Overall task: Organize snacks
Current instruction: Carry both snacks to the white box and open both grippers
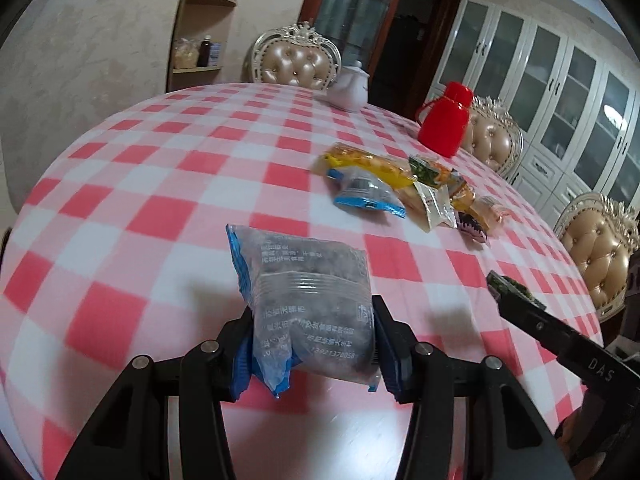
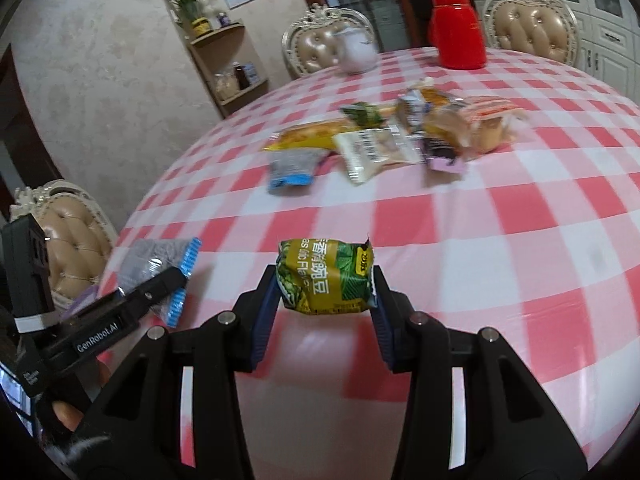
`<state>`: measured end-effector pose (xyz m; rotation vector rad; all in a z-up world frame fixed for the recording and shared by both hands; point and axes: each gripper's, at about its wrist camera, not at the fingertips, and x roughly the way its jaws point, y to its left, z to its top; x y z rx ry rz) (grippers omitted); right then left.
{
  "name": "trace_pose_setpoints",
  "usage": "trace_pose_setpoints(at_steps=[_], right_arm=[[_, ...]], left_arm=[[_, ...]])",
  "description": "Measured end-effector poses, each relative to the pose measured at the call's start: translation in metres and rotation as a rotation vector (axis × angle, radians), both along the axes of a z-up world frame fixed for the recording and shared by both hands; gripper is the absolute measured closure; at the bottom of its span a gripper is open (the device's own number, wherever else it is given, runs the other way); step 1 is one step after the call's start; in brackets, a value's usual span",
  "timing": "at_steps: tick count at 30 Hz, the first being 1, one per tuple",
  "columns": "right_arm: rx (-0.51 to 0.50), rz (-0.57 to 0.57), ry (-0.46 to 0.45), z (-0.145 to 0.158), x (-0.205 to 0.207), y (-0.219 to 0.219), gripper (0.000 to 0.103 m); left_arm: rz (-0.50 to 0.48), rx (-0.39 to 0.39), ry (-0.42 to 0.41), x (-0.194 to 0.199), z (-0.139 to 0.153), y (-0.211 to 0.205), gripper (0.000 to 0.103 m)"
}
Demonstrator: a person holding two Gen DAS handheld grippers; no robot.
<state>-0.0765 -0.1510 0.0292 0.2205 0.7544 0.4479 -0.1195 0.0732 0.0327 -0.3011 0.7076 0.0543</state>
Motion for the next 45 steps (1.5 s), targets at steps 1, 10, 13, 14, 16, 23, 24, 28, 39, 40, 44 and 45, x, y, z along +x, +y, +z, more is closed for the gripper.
trace_pose_setpoints(at_steps=[1, 10, 13, 14, 16, 23, 24, 28, 39, 40, 44, 45], right_arm=[[0.005, 0.013, -0.002, 0.001, -0.003, 0.006, 0.056], [0.022, 0.173, -0.015, 0.006, -0.029, 0.083, 0.056], [0.024, 0.231, -0.010, 0.004, -0.038, 0.108, 0.056], [0.025, 0.254, -0.008, 0.004, -0.041, 0.118, 0.056], [0.020, 0.302, -0.008, 0.004, -0.050, 0.138, 0.056], [-0.009, 0.449, -0.021, 0.005, -0.085, 0.193, 0.056], [-0.016, 0.468, -0.024, 0.005, -0.089, 0.201, 0.056], [-0.043, 0.550, -0.043, 0.005, -0.110, 0.233, 0.056], [-0.123, 0.756, -0.081, -0.001, -0.170, 0.306, 0.055], [-0.131, 0.770, -0.083, -0.003, -0.174, 0.312, 0.055], [-0.137, 0.819, -0.053, -0.011, -0.182, 0.329, 0.051], [-0.130, 0.841, -0.035, -0.013, -0.183, 0.332, 0.043]], left_arm=[[0.007, 0.007, -0.004, -0.004, 0.002, 0.003, 0.051], [0.085, 0.063, -0.045, -0.061, 0.022, 0.052, 0.051], [0.116, 0.075, -0.052, -0.081, 0.026, 0.069, 0.051], [0.128, 0.083, -0.053, -0.087, 0.027, 0.074, 0.051], [0.153, 0.099, -0.053, -0.100, 0.028, 0.085, 0.051], [0.248, 0.129, -0.036, -0.148, 0.025, 0.129, 0.051], [0.261, 0.131, -0.036, -0.152, 0.025, 0.134, 0.051], [0.334, 0.162, -0.037, -0.179, 0.028, 0.159, 0.051], [0.447, 0.209, -0.037, -0.216, 0.028, 0.201, 0.053], [0.455, 0.207, -0.024, -0.217, 0.026, 0.205, 0.053], [0.501, 0.186, -0.006, -0.223, 0.021, 0.221, 0.048], [0.513, 0.181, -0.005, -0.225, 0.020, 0.223, 0.044]])
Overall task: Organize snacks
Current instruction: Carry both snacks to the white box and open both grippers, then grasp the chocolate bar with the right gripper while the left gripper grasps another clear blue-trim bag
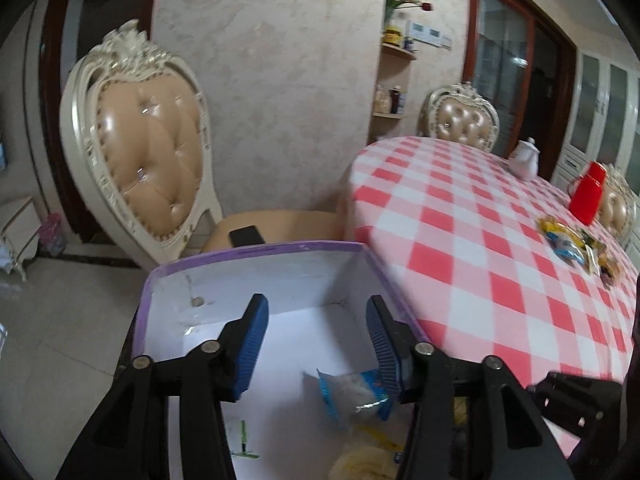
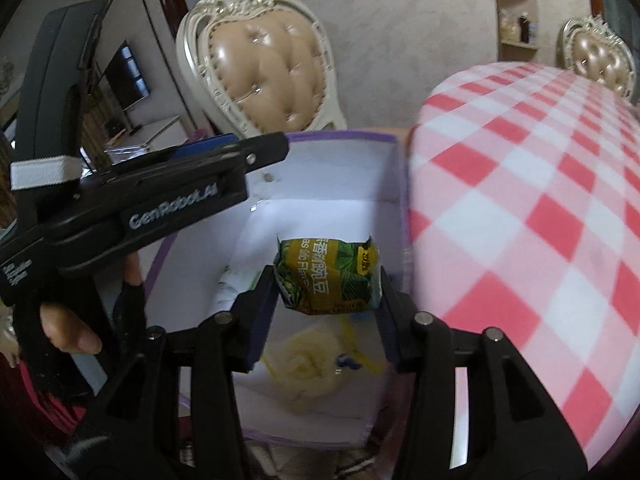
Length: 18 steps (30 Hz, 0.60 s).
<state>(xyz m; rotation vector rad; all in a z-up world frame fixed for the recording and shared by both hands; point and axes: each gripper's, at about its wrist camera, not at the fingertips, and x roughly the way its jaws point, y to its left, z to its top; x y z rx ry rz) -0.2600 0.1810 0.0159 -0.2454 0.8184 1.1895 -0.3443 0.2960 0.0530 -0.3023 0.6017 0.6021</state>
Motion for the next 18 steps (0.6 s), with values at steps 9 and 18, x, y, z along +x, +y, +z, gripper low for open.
trace_pose_setpoints(at_steps=[9, 18], right_arm=[[0.053, -0.054, -0.039, 0.020, 0.015, -0.033, 0.020], [0.060, -0.473, -0.142, 0.046, 0.114, -0.190, 0.015]], left_arm=[[0.076, 0.020, -0.035, -0.002, 0.008, 0.001, 0.020], [-0.191, -0.114, -0.055, 0.077, 0.022, -0.072, 0.017]])
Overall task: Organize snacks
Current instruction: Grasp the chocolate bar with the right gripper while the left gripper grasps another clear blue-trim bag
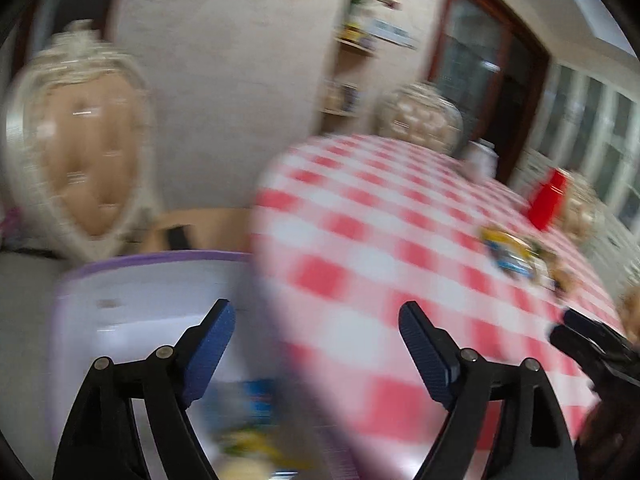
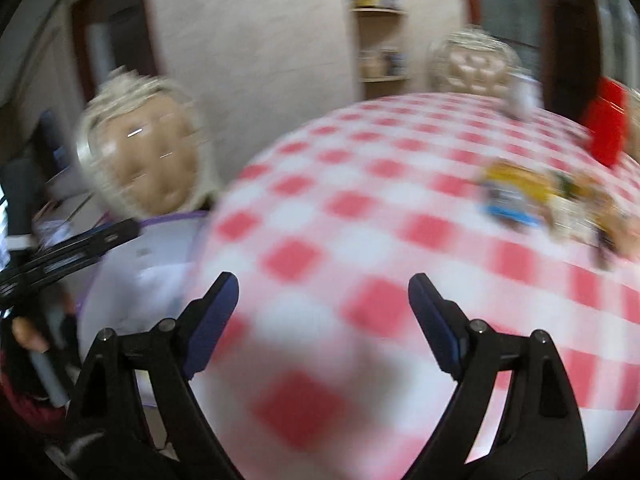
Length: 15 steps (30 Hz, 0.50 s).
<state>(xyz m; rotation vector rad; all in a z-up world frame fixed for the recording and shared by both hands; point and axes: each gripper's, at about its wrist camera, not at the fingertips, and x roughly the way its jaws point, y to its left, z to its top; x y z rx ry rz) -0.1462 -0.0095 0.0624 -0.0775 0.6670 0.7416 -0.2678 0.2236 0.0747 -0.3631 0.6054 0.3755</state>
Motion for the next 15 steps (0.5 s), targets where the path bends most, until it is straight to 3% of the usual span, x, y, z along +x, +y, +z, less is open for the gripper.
trace_pose_setpoints(at_steps=[3, 6, 10, 15], right_arm=[[-0.013, -0.174, 0.021, -0.002, 0.040, -0.061, 0.015], [-0.032, -0.358, 0.056, -0.010, 0.081, -0.123, 0.015], [0.007, -0.515, 0.138, -0.024, 0.130, -0.193, 0.015], [0.021, -0.553, 0.208, -0.041, 0.162, -0.222, 0.015]], left_arm=[[-0.174, -0.052, 0.022, 0.059, -0.004, -0.050, 0.017], [-0.285, -0.071, 0.070, 0.122, -0.017, -0.095, 0.017], [-0.352, -0.095, 0.137, 0.201, -0.035, -0.141, 0.017], [-0.356, -0.038, 0.174, 0.278, -0.048, -0.174, 0.017]])
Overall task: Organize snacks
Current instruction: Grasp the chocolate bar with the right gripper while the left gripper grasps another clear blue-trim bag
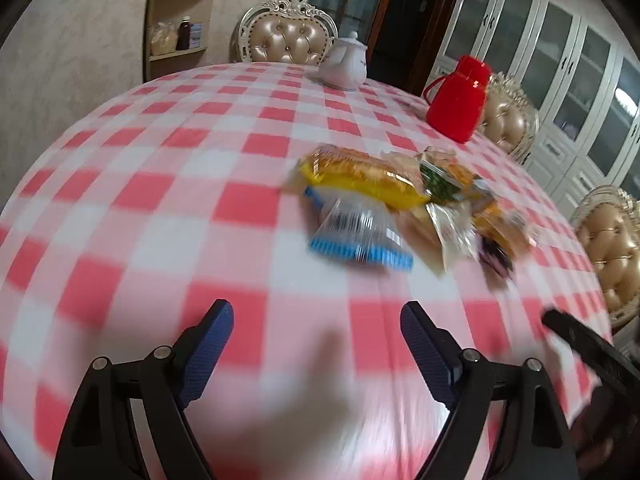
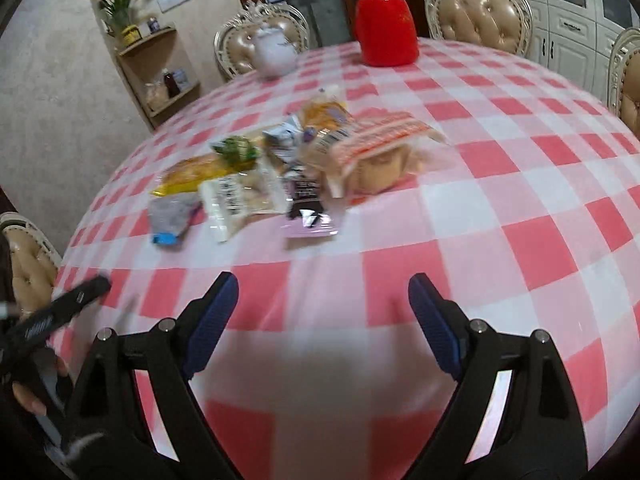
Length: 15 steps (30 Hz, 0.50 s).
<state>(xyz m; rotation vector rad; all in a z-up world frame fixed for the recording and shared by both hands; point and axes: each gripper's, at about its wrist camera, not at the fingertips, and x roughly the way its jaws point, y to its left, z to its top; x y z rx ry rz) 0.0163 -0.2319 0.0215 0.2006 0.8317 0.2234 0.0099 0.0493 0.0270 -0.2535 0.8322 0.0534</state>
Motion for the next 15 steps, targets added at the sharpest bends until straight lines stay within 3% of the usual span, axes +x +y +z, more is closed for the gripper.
trace_pose_setpoints(at_steps=[5, 8, 11, 15], right_arm=[[-0.036, 0.041, 0.010, -0.007, 0.016, 0.011, 0.015], [-0.063, 0.073, 0.015, -0.008, 0.037, 0.028, 0.015], [-0.136, 0.095, 0.013, -0.013, 0.058, 0.045, 0.015], [-0.203, 0.128, 0.045, -0.020, 0.077, 0.057, 0.032]], left_arm=[[0.027, -0.019, 0.020, 0.049, -0.010, -0.008, 0.017], [0.024, -0.061, 0.013, 0.059, -0.013, -0.007, 0.017], [-0.022, -0.046, 0.028, 0.056, -0.019, -0.009, 0.017], [-0.032, -0.041, 0.010, 0.051, -0.013, -0.009, 0.017]])
